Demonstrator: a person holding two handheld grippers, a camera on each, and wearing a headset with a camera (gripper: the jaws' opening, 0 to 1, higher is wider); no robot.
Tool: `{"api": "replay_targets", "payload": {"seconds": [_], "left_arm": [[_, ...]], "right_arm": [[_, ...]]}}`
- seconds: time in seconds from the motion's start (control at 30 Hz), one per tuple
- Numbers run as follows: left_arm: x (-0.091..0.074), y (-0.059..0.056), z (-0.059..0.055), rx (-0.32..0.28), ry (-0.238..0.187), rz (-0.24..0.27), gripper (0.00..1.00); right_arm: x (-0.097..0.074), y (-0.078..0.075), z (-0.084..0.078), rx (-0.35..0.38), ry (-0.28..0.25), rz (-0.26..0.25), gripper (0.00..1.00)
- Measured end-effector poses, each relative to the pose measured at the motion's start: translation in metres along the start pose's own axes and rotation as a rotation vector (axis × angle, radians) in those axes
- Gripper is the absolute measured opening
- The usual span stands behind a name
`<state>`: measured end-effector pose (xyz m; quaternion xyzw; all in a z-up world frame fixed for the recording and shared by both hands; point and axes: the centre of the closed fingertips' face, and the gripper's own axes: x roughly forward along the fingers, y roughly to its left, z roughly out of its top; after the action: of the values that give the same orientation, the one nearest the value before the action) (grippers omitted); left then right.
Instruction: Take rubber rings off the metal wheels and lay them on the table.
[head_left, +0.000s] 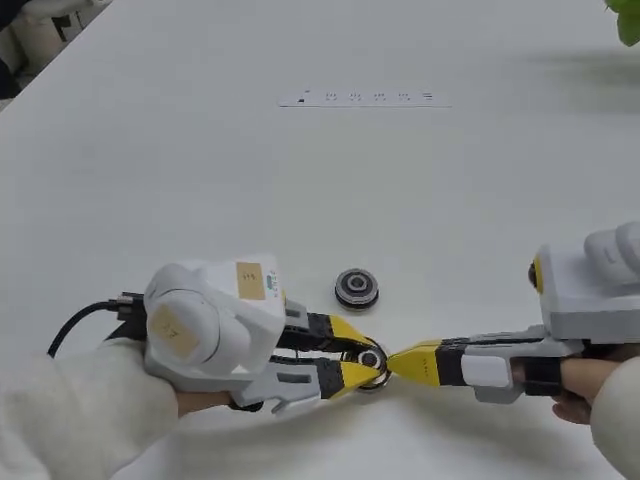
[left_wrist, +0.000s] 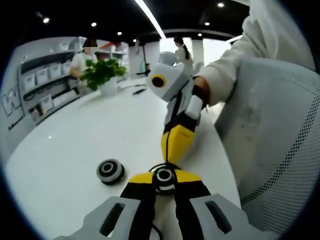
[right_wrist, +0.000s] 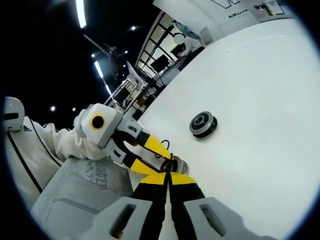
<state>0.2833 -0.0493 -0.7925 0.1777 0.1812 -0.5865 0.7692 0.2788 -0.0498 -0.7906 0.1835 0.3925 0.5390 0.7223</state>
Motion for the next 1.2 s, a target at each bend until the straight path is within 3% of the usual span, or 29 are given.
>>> {"api": "replay_targets", "payload": {"seconds": [0.2, 0.4, 0.57, 0.73, 1.07, 1.2], "left_arm": [[-0.008, 0.001, 0.006, 0.027, 0.024, -0.002, 0.15], [-0.020, 0.005, 0.021, 0.003, 0.002, 0.012, 0.34], [-0.030, 0.009, 0.031, -0.016, -0.012, 0.018, 0.41], [-0.040, 0.012, 0.035, 0.021, -0.002, 0.030, 0.45], [-0.068, 0.021, 0.061, -0.008, -0.075, 0.072, 0.62], [-0.079, 0.025, 0.062, -0.038, -0.094, 0.094, 0.72]], "right_arm": [[0.000, 0.005, 0.004, -0.020, 0.011, 0.004, 0.00], [-0.004, 0.009, 0.012, -0.033, 0.001, -0.005, 0.00], [-0.010, 0.012, 0.017, -0.048, -0.009, -0.018, 0.00], [-0.023, 0.021, 0.026, -0.072, -0.046, -0.033, 0.00], [-0.047, 0.036, 0.035, -0.090, -0.098, -0.065, 0.00], [-0.056, 0.041, 0.038, -0.098, -0.115, -0.080, 0.00]]}}
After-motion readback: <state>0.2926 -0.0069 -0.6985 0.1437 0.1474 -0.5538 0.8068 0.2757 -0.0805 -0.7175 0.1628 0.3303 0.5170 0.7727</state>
